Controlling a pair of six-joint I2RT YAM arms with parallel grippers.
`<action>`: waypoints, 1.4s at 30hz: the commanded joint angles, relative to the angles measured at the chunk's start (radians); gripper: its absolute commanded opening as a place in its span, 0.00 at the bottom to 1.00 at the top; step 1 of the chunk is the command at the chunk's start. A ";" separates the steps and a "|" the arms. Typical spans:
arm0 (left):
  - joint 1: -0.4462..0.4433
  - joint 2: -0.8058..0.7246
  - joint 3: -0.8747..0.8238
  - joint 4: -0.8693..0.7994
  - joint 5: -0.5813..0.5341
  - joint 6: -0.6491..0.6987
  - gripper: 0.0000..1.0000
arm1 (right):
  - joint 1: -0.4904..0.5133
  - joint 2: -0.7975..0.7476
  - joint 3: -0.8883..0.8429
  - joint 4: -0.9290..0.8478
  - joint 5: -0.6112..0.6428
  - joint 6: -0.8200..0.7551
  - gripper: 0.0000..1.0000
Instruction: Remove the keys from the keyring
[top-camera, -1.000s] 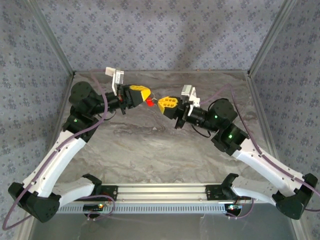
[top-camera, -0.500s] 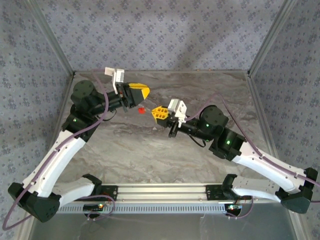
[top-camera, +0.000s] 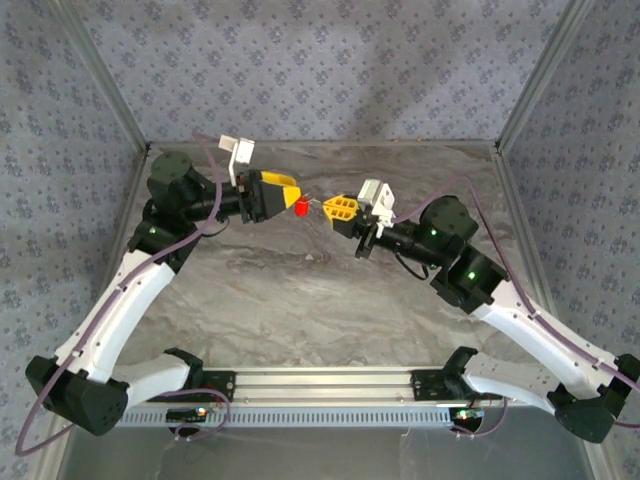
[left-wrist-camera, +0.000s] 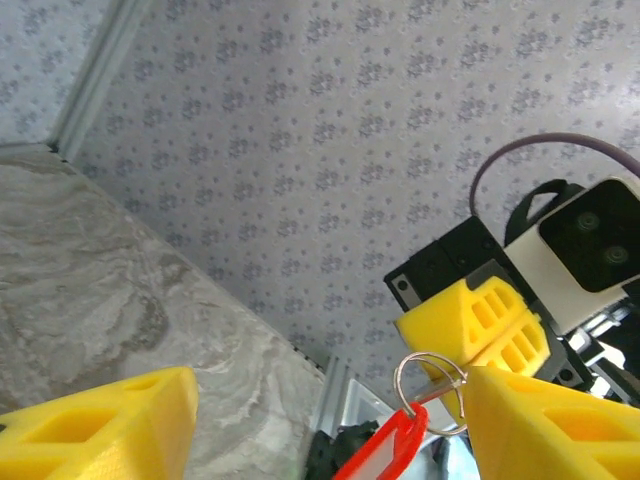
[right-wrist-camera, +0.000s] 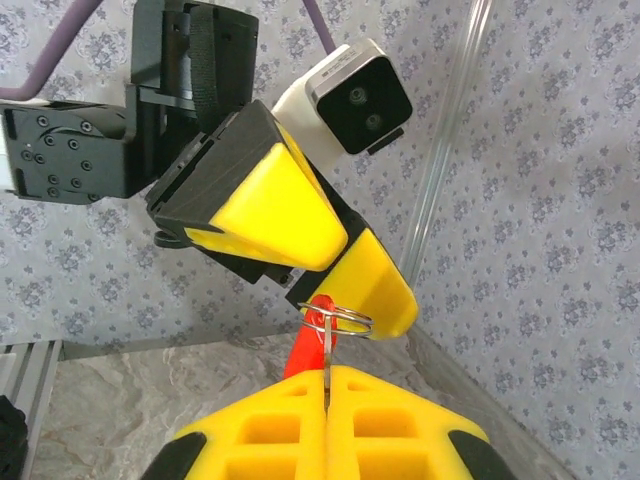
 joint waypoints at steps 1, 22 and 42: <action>-0.009 0.008 0.021 0.095 0.100 -0.061 0.72 | -0.005 -0.013 0.031 0.020 -0.048 0.028 0.00; -0.067 0.020 0.057 0.042 0.123 -0.003 0.03 | -0.010 -0.030 0.008 0.033 -0.029 0.037 0.00; -0.067 0.011 0.077 0.007 0.091 0.041 0.26 | -0.006 -0.036 0.007 0.024 -0.031 0.047 0.00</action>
